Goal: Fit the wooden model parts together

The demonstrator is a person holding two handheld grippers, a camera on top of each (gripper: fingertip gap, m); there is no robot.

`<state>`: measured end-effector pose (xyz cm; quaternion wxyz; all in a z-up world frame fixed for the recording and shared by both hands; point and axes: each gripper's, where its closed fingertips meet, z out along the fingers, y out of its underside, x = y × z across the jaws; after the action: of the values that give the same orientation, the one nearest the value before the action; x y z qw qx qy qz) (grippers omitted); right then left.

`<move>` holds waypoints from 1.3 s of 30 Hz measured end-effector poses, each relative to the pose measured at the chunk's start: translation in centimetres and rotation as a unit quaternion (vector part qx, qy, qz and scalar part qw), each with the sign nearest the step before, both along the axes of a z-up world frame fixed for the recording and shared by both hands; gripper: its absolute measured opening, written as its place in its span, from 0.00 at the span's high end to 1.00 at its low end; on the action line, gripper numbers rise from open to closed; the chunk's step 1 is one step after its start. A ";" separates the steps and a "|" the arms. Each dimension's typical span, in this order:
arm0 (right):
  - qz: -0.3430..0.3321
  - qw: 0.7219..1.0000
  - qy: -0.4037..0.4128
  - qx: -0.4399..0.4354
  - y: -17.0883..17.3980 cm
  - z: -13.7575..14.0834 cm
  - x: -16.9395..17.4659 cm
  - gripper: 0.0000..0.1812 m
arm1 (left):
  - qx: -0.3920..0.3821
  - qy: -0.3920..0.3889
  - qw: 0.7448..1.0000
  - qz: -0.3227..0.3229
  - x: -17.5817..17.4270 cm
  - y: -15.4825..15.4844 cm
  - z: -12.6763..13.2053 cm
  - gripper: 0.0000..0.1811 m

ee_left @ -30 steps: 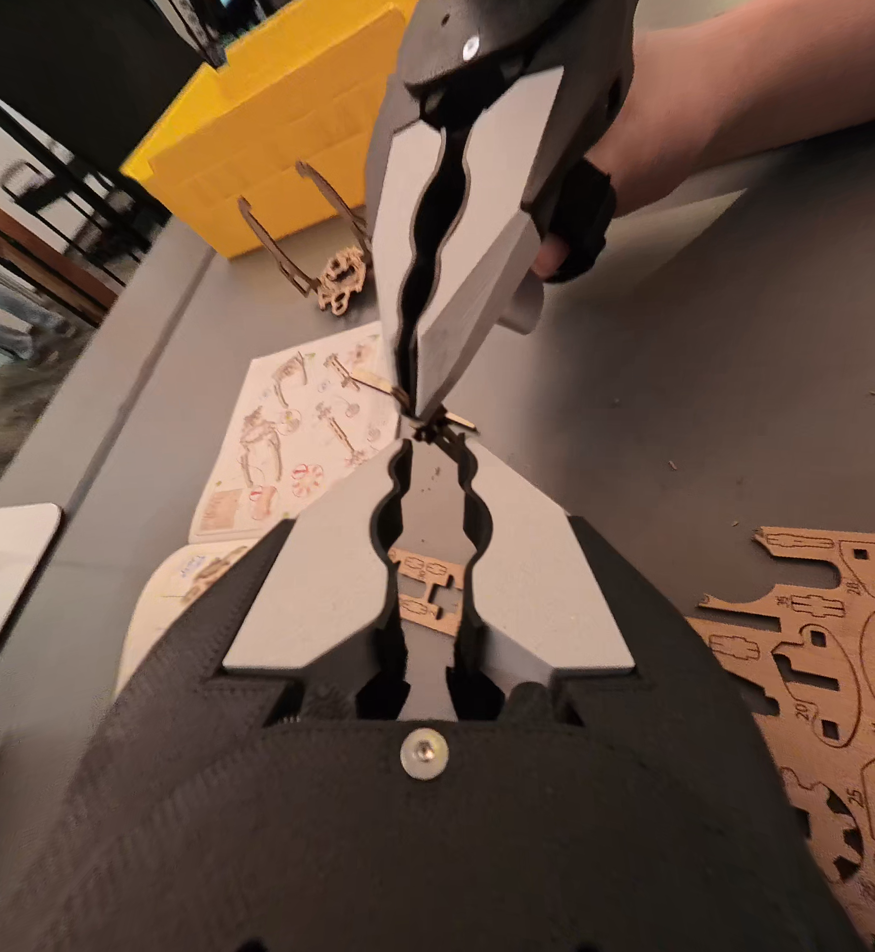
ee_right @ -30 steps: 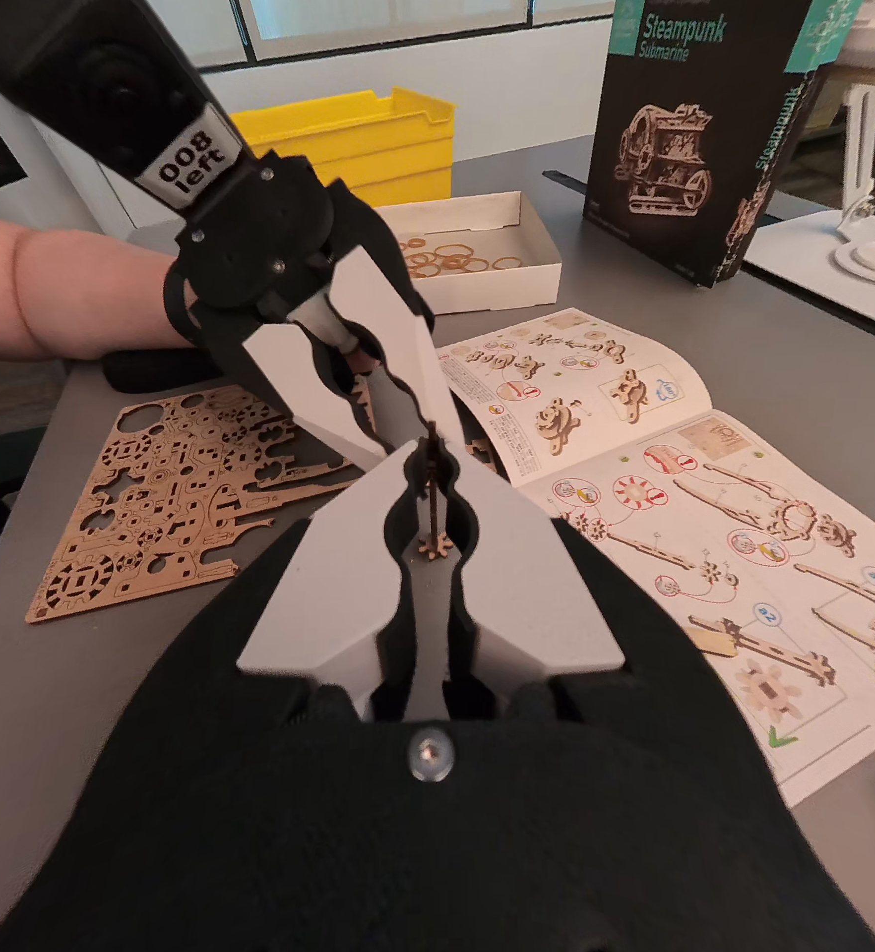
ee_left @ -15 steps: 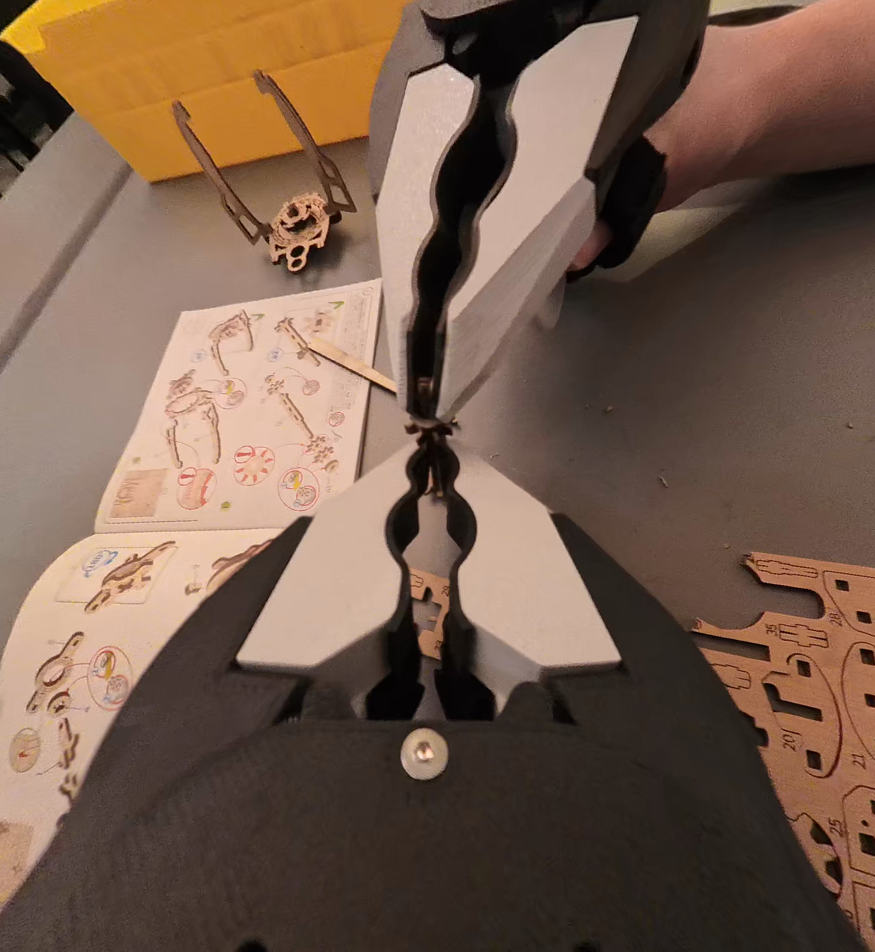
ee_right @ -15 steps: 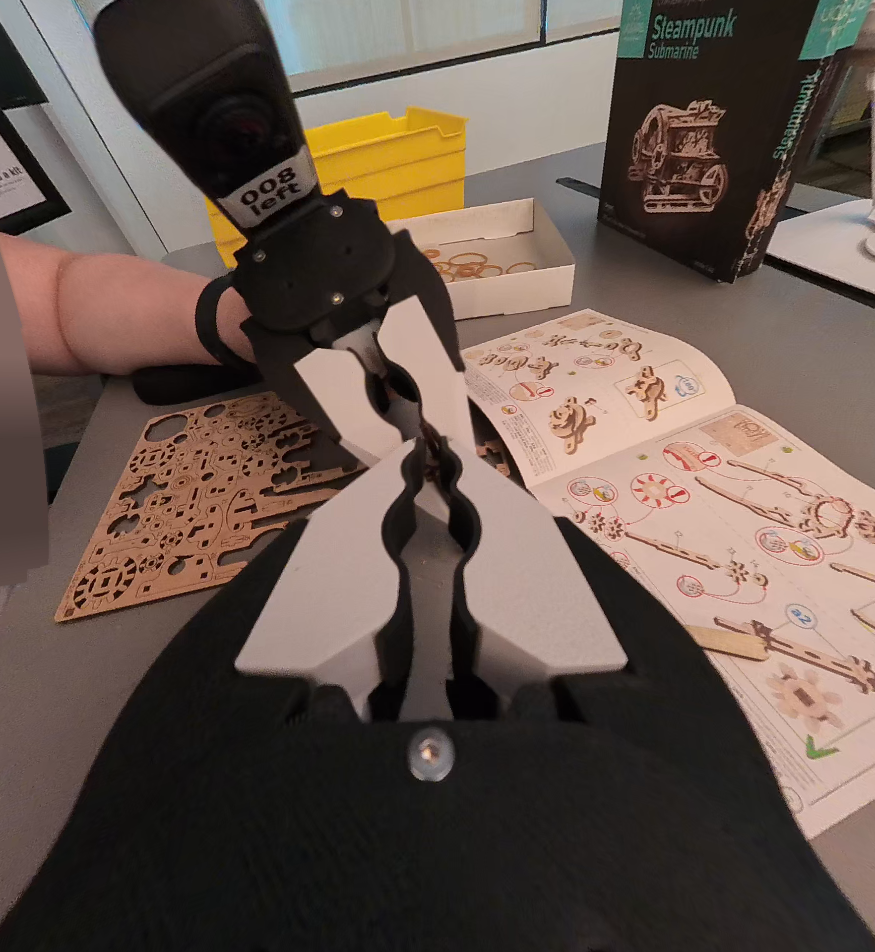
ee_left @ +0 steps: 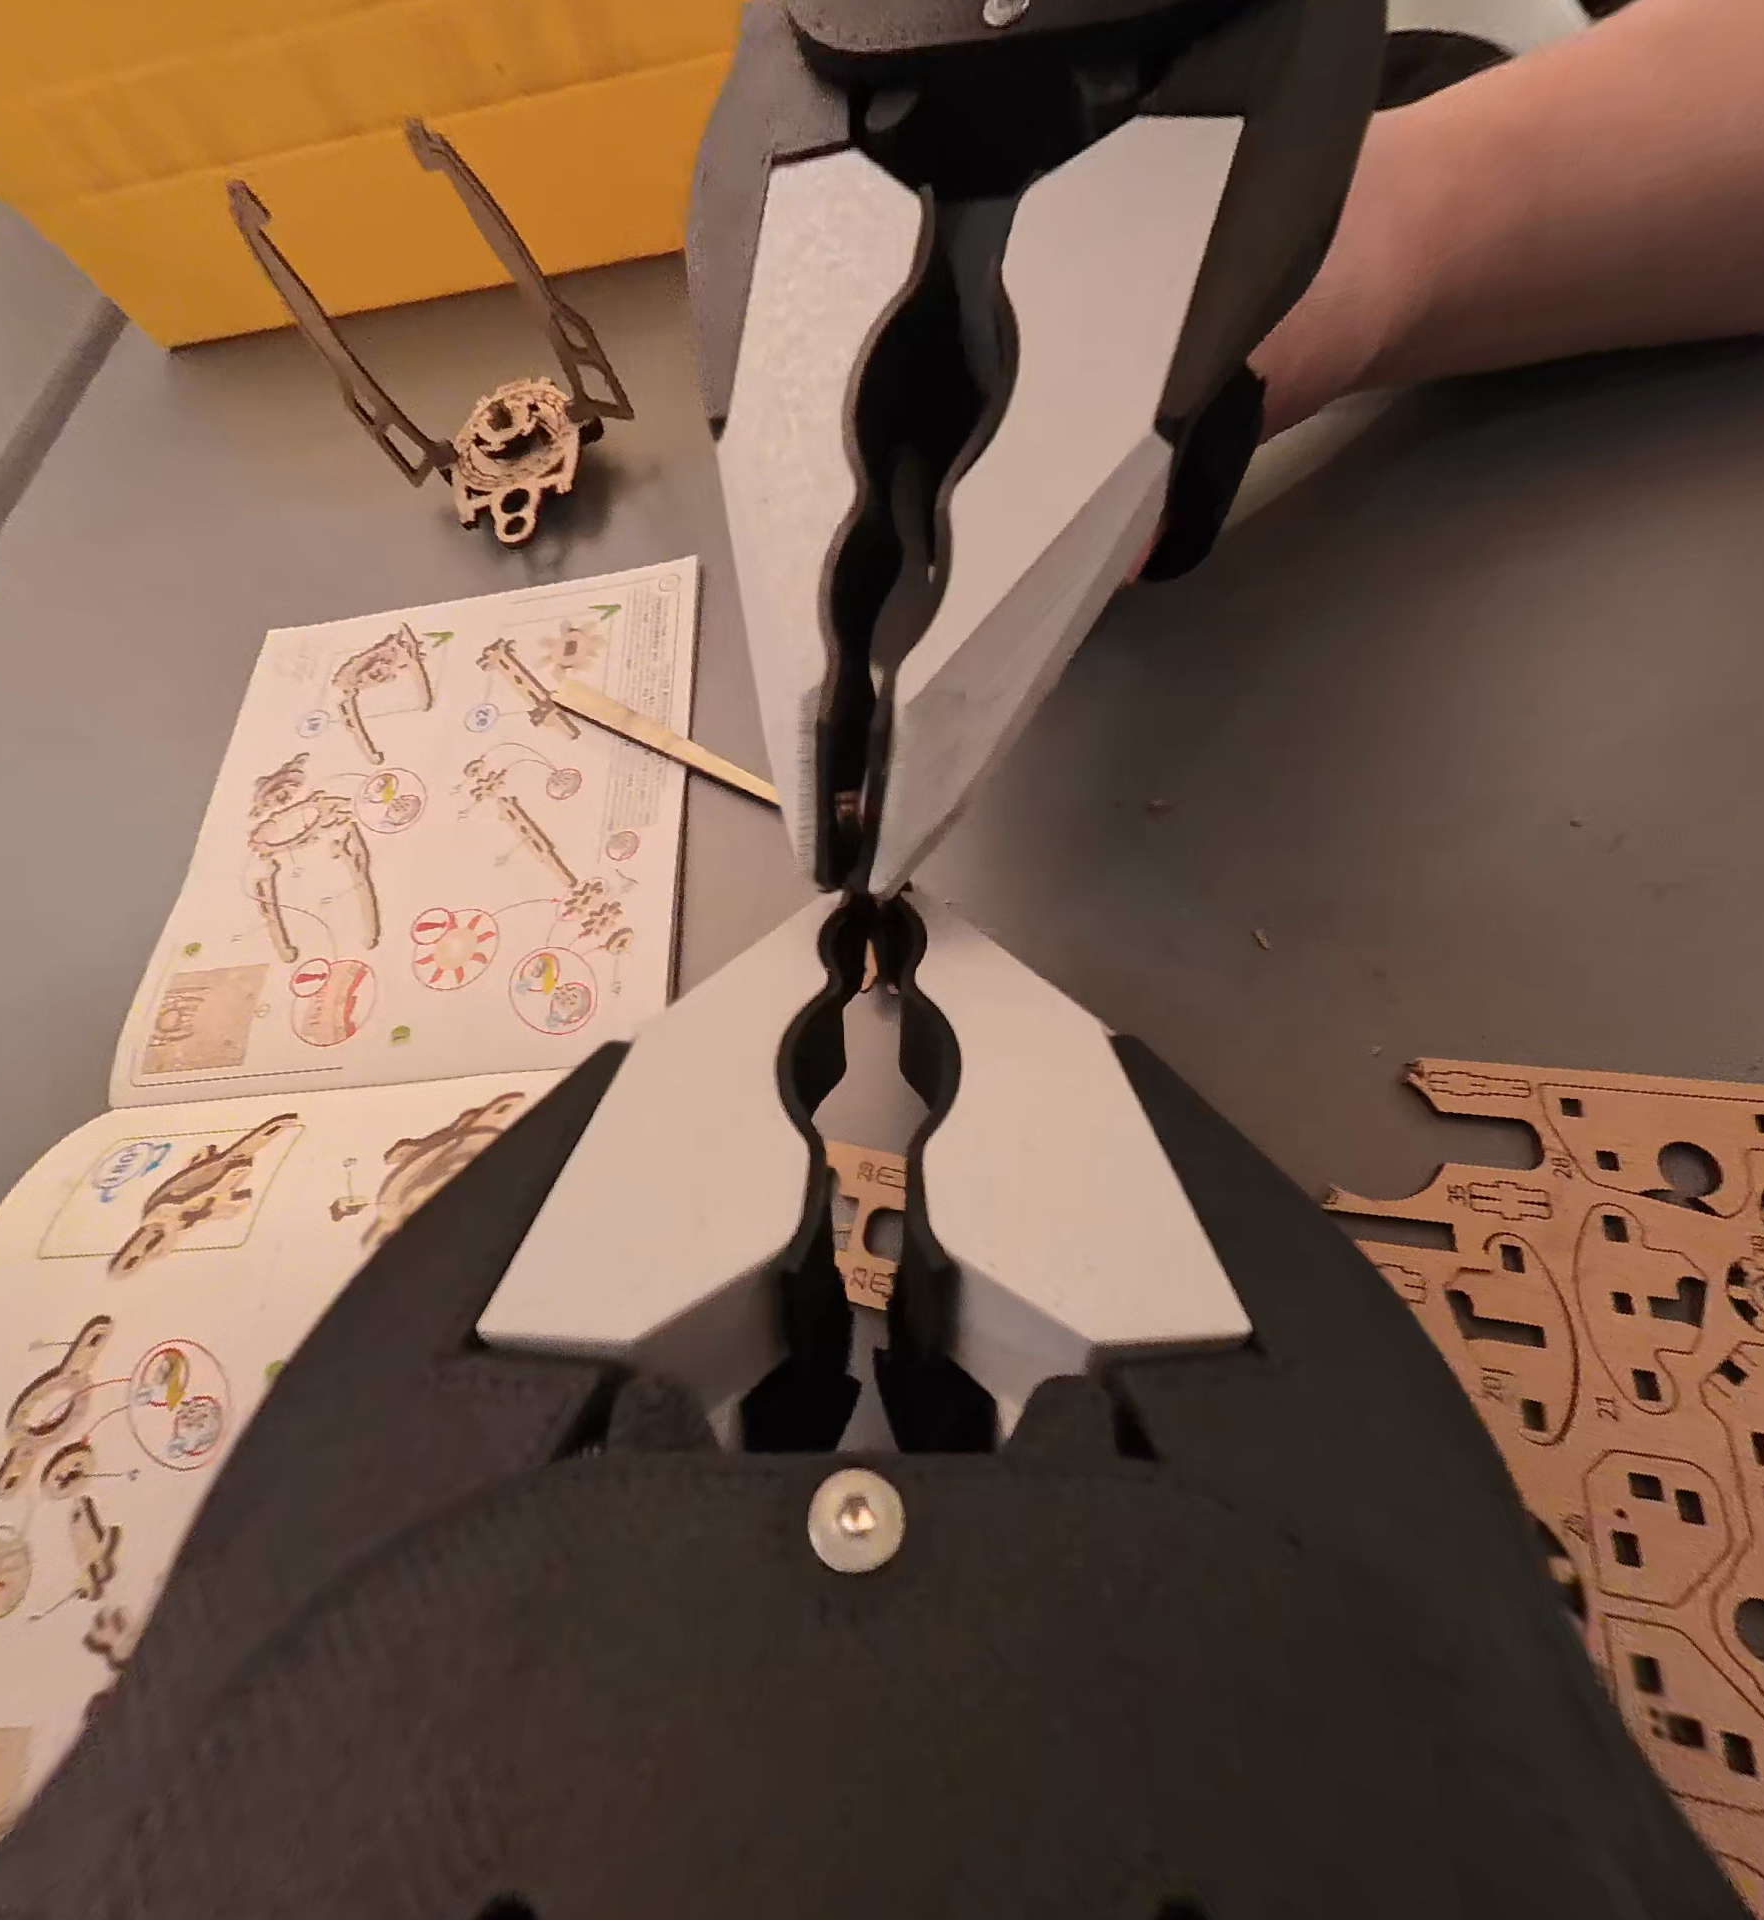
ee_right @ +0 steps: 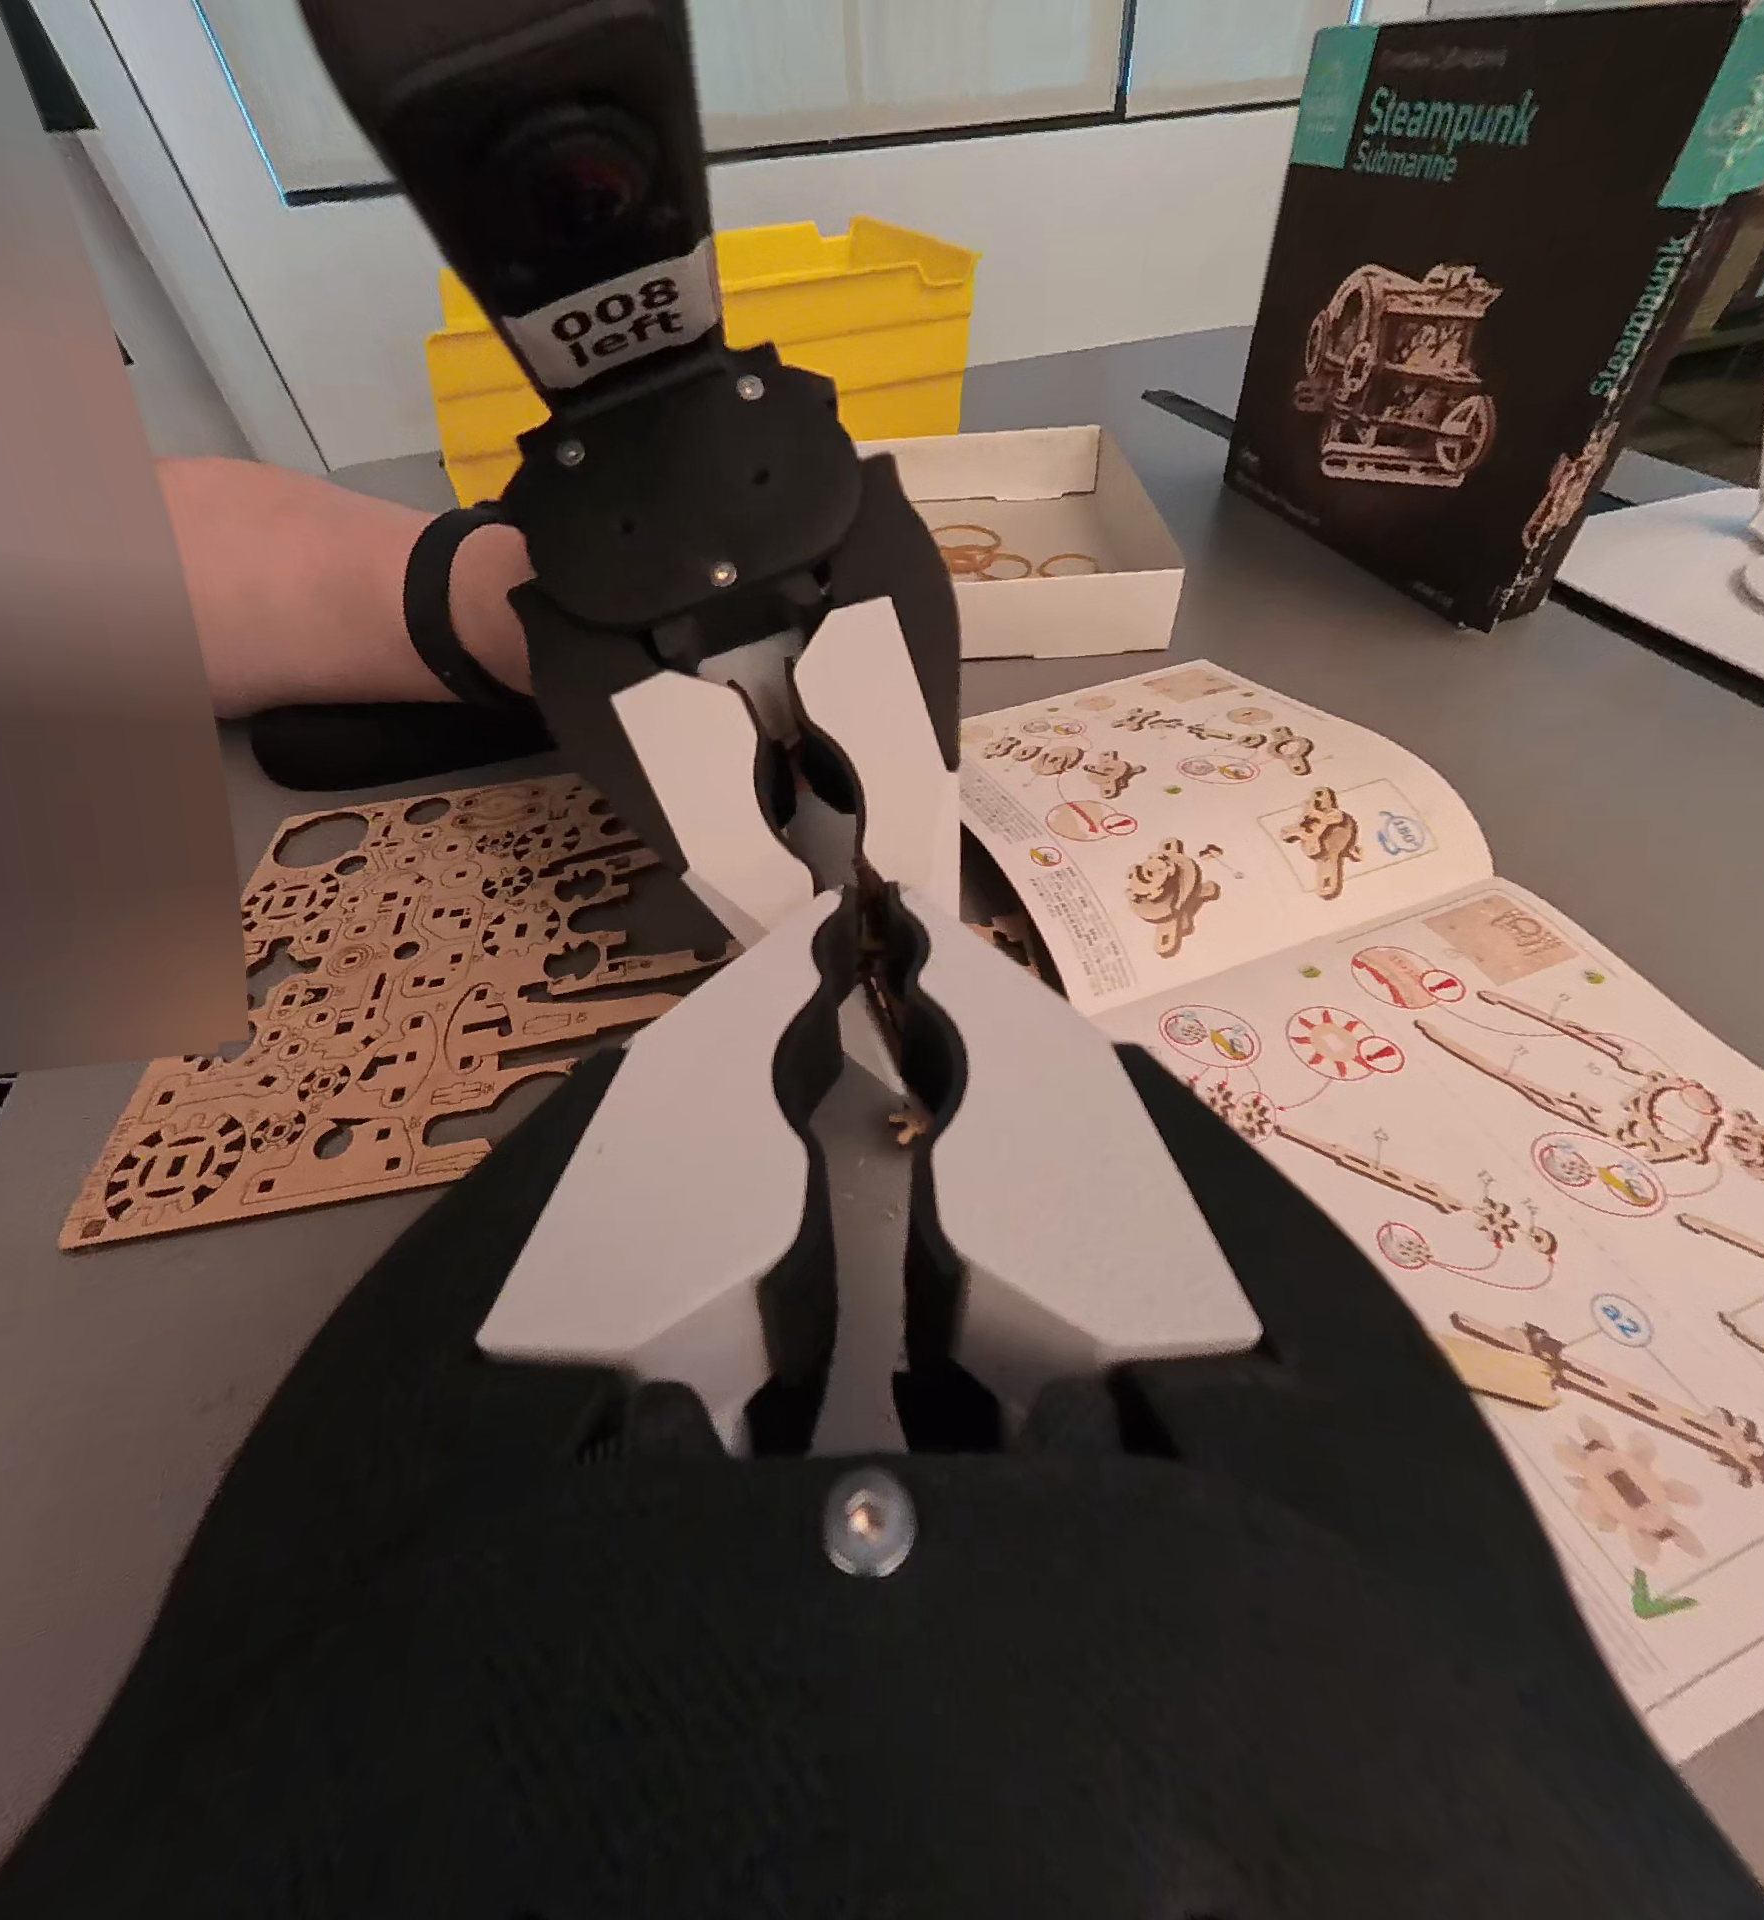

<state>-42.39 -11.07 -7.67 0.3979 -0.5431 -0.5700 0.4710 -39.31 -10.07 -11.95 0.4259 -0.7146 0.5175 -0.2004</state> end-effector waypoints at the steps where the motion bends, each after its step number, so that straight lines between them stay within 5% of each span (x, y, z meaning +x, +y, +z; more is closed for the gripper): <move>1: 0.003 1.000 0.003 -0.002 -0.1 0.1 0.0 0.99 | -0.007 -0.006 1.000 -0.003 0.0 -0.1 0.1 1.00; 4: 0.010 0.999 0.013 -0.029 -0.1 0.4 0.0 0.99 | -0.012 -0.011 1.000 -0.008 -0.1 -0.3 0.3 1.00; 8: -0.012 0.998 0.008 -0.056 0.9 -0.1 0.0 1.00 | 0.008 0.000 1.000 0.010 -0.6 0.2 0.0 0.86; 11: -0.018 0.997 0.041 -0.067 1.6 2.0 0.4 1.00 | 0.019 -0.032 0.999 0.018 -0.9 0.5 1.3 0.78; 14: -0.038 0.997 0.068 -0.021 2.2 5.0 1.0 1.00 | 0.027 -0.095 0.995 0.022 -1.2 0.7 3.5 0.78; 16: -0.050 0.998 0.048 0.002 2.5 3.9 1.0 1.00 | 0.039 -0.145 0.988 0.039 -2.0 1.3 5.5 0.78; 18: -0.042 0.999 -0.014 -0.028 2.3 0.0 0.4 1.00 | 0.041 -0.195 0.978 0.057 -3.0 1.8 7.2 0.79; 20: -0.035 0.999 -0.001 -0.023 1.7 1.1 0.2 1.00 | 0.037 -0.226 0.971 0.065 -3.8 2.1 8.1 0.81; 22: -0.048 0.998 0.036 0.030 1.7 3.3 0.2 1.00 | 0.032 -0.238 0.968 0.069 -4.1 2.2 8.3 0.81; 25: -0.028 1.000 -0.007 0.009 1.3 -0.1 -0.4 1.00 | 0.028 -0.237 0.969 0.067 -3.9 2.2 8.1 0.82; 28: -0.033 0.995 0.031 0.084 0.7 2.6 0.0 1.00 | 0.033 -0.234 0.969 0.066 -3.7 2.0 8.1 0.82; 31: -0.023 0.994 -0.055 0.096 0.7 -1.7 -0.1 0.99 | 0.031 -0.246 0.966 0.069 -3.8 2.1 8.4 0.83; 35: -0.032 0.988 0.073 0.136 -0.6 4.4 -0.1 1.00 | 0.036 -0.272 0.958 0.080 -4.6 2.3 9.2 0.84; 39: -0.024 0.994 0.074 0.082 -0.1 3.8 0.3 1.00 | 0.018 -0.274 0.959 0.071 -4.4 2.3 8.8 0.83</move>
<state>-42.10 -11.13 -3.92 0.4935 -0.4859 -0.5624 0.4517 -43.76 -7.80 -3.16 0.5776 -0.6594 0.3319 -0.3485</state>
